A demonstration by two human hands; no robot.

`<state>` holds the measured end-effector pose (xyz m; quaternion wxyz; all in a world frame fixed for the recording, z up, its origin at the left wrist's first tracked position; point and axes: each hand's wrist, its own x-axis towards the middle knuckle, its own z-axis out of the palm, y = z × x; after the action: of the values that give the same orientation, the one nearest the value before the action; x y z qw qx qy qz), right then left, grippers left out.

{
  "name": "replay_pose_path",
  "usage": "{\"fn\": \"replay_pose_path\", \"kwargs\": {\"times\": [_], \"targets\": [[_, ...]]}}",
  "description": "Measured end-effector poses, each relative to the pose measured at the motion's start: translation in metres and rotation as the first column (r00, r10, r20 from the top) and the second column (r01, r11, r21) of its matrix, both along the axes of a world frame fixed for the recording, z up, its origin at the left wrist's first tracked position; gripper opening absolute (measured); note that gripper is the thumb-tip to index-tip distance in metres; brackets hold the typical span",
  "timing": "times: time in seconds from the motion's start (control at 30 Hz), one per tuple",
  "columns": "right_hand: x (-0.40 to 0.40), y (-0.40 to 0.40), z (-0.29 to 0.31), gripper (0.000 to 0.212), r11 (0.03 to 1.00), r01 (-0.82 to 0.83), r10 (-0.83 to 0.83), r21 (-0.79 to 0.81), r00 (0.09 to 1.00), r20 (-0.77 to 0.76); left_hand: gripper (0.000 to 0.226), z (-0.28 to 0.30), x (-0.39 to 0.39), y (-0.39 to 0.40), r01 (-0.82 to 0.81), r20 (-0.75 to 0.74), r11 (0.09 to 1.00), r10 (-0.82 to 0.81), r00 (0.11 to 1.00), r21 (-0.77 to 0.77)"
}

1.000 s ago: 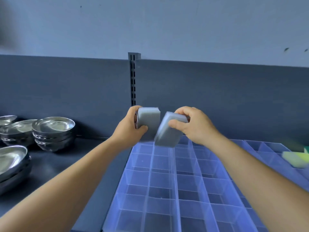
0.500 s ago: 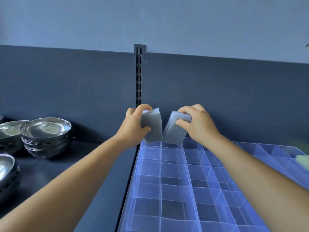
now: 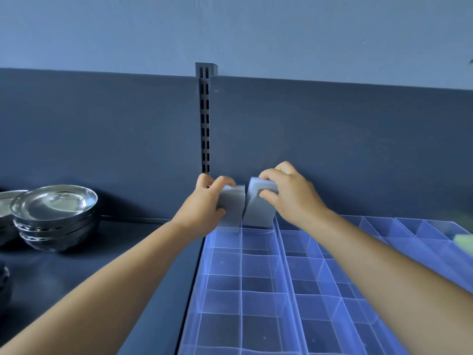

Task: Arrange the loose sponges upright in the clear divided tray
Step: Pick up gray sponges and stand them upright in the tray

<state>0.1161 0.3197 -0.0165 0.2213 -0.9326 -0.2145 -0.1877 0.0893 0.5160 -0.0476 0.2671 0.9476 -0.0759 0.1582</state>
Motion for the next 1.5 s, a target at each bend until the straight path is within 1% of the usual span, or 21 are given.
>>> {"fn": "replay_pose_path", "kwargs": {"times": [0.13, 0.23, 0.33, 0.43, 0.53, 0.63, 0.67, 0.93, 1.1, 1.27, 1.5], "targets": [[-0.002, 0.009, -0.006, 0.021, 0.984, -0.004, 0.019, -0.178, 0.997, 0.08, 0.052, -0.008, 0.002, -0.002, -0.088, 0.045, 0.974, 0.08, 0.996, 0.208], [0.001, 0.011, -0.014, 0.021, 0.968, 0.023, 0.0, -0.249, 0.996, 0.091, 0.053, -0.008, 0.004, -0.001, -0.094, 0.108, 0.938, 0.061, 0.992, 0.333], [0.004, 0.013, -0.02, 0.022, 0.939, 0.045, -0.028, -0.342, 0.998, 0.053, 0.048, -0.006, 0.004, -0.004, -0.095, 0.13, 0.901, 0.043, 0.991, 0.424], [0.003, 0.012, -0.019, 0.026, 0.933, 0.033, -0.036, -0.358, 0.999, -0.003, 0.045, -0.004, 0.001, -0.006, -0.113, 0.135, 0.878, 0.055, 0.989, 0.465], [-0.005, 0.008, -0.012, 0.033, 0.938, 0.001, -0.031, -0.347, 0.996, -0.08, 0.056, 0.001, -0.004, -0.011, -0.107, 0.103, 0.856, 0.063, 0.993, 0.507], [-0.02, -0.004, -0.005, 0.051, 0.954, 0.003, -0.036, -0.3, 0.994, -0.103, 0.065, 0.009, -0.012, -0.019, -0.103, 0.108, 0.841, 0.053, 0.993, 0.531], [-0.026, -0.01, -0.003, 0.053, 0.956, 0.017, -0.047, -0.292, 0.994, -0.095, 0.066, 0.013, -0.015, -0.023, -0.095, 0.118, 0.84, 0.037, 0.992, 0.535], [-0.07, -0.082, 0.013, 0.061, 0.923, 0.155, -0.207, -0.352, 0.972, -0.115, 0.066, 0.034, -0.031, -0.094, 0.094, 0.107, 0.85, -0.174, 0.979, 0.518], [-0.09, -0.143, 0.011, 0.065, 0.904, 0.232, -0.298, -0.359, 0.944, -0.14, 0.064, 0.035, -0.039, -0.155, 0.2, 0.089, 0.821, -0.29, 0.953, 0.535], [-0.104, -0.212, 0.006, 0.067, 0.881, 0.29, -0.367, -0.373, 0.918, -0.152, 0.062, 0.036, -0.045, -0.221, 0.282, 0.064, 0.813, -0.362, 0.93, 0.509], [-0.111, -0.315, 0.001, 0.068, 0.856, 0.338, -0.422, -0.392, 0.894, -0.149, 0.062, 0.033, -0.044, -0.326, 0.348, 0.036, 0.793, -0.421, 0.907, 0.501]]}}
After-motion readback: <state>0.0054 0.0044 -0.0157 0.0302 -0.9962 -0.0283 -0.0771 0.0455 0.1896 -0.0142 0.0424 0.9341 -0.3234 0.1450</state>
